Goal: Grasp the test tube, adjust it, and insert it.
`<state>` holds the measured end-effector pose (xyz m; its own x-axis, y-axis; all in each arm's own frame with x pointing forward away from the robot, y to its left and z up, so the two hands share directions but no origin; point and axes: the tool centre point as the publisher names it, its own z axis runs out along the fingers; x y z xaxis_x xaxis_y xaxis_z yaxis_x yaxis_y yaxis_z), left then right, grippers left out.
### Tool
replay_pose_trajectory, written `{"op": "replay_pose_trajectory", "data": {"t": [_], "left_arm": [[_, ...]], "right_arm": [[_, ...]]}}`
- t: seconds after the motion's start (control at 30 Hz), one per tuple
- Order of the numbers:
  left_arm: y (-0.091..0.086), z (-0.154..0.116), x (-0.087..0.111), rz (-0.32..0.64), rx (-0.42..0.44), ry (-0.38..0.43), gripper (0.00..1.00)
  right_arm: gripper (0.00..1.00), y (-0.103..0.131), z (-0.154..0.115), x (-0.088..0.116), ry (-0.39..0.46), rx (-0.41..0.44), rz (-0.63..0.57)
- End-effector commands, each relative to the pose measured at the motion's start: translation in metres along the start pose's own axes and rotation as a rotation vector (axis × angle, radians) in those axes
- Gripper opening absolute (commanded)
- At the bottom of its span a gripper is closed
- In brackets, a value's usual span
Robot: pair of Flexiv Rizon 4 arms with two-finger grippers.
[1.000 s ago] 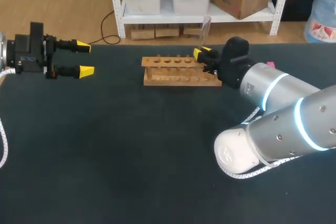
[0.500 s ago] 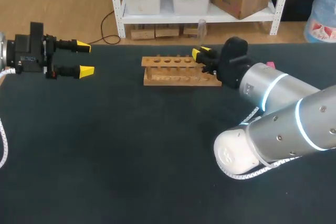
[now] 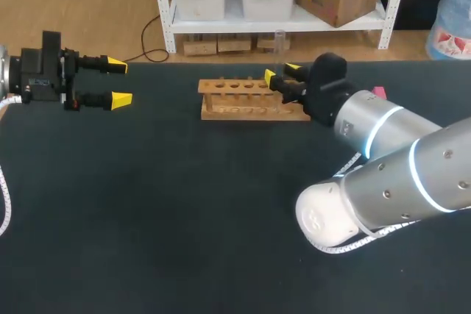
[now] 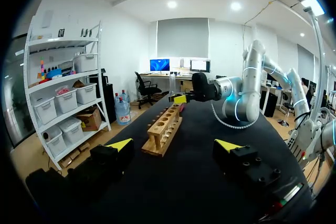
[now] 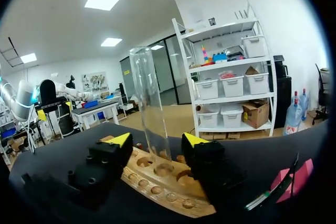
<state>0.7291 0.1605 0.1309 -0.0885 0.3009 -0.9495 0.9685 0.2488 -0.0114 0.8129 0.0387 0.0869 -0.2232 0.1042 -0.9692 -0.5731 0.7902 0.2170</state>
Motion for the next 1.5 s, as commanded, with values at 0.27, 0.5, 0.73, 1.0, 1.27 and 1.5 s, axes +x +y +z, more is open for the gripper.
{"op": "replay_pose_trajectory", "data": {"t": [0.27, 0.5, 0.73, 1.0, 1.27, 1.5], "left_arm": [[-0.001, 0.000, 0.001, 0.004, -0.002, -0.004, 1.00], [-0.001, 0.000, 0.001, 0.004, -0.002, -0.004, 1.00], [-0.001, 0.000, 0.001, 0.004, -0.002, -0.004, 1.00], [-0.001, 0.000, 0.001, 0.004, -0.002, -0.004, 1.00], [-0.001, 0.000, 0.001, 0.004, -0.002, -0.004, 1.00], [-0.001, 0.000, 0.001, 0.004, -0.002, -0.004, 1.00]], "right_arm": [[1.00, 0.003, -0.005, 0.003, -0.012, 0.011, -0.015], [1.00, -0.002, -0.024, -0.008, 0.042, -0.048, -0.028], [1.00, -0.008, -0.048, -0.014, 0.111, -0.112, -0.039], [1.00, -0.016, -0.070, -0.018, 0.189, -0.200, 0.046], [1.00, -0.021, -0.080, -0.019, 0.278, -0.293, 0.136], [1.00, -0.021, -0.080, -0.019, 0.278, -0.293, 0.136]]}}
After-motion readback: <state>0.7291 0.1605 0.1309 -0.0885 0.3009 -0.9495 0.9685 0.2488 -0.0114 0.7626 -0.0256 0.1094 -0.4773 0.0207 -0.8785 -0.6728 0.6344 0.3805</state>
